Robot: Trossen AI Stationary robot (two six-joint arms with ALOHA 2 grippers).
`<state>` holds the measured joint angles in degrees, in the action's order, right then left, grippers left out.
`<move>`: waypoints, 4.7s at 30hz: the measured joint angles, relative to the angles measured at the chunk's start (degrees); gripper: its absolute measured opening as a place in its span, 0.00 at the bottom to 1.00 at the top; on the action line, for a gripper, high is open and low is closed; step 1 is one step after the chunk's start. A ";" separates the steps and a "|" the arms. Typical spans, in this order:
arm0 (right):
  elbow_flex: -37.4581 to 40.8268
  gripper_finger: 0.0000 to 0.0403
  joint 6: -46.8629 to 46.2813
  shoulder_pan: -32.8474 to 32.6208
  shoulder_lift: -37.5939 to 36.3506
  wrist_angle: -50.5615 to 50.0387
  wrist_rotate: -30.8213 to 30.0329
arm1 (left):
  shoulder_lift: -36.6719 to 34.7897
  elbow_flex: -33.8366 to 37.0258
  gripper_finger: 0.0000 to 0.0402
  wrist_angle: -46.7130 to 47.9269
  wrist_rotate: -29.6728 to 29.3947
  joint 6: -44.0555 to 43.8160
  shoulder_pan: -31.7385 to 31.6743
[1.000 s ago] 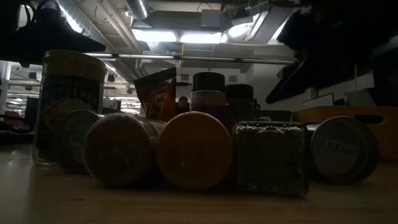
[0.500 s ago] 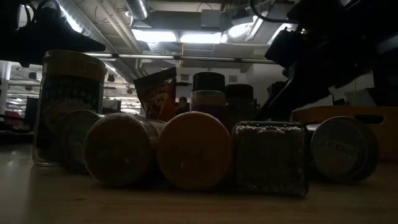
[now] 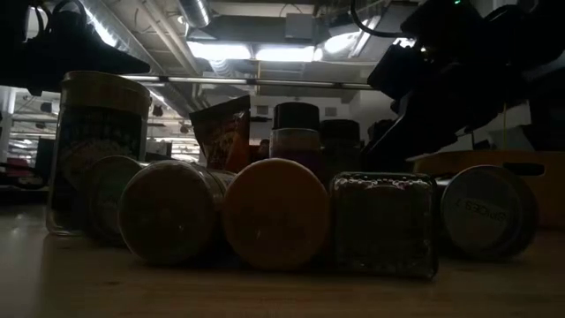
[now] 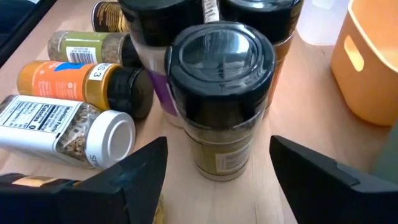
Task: Sort spices by type
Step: Put the black seasoning bottle into the green bin
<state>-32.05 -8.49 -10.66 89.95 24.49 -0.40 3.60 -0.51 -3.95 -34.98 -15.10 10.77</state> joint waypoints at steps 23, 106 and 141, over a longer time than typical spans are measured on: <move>0.04 0.70 2.69 -0.35 -4.24 -0.71 -0.53 | -0.02 -0.01 0.97 0.00 0.00 0.06 0.00; -22.29 0.56 10.29 19.98 -14.48 -48.17 1.14 | 0.98 -0.02 0.97 -0.01 -0.04 0.06 -0.01; -22.27 0.71 12.00 20.44 -2.27 -48.04 3.06 | 1.07 -0.01 0.97 0.00 -0.02 0.30 -0.01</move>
<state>-54.33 3.51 9.78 87.68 -23.55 2.66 4.67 -0.52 -3.95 -35.00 -14.81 10.76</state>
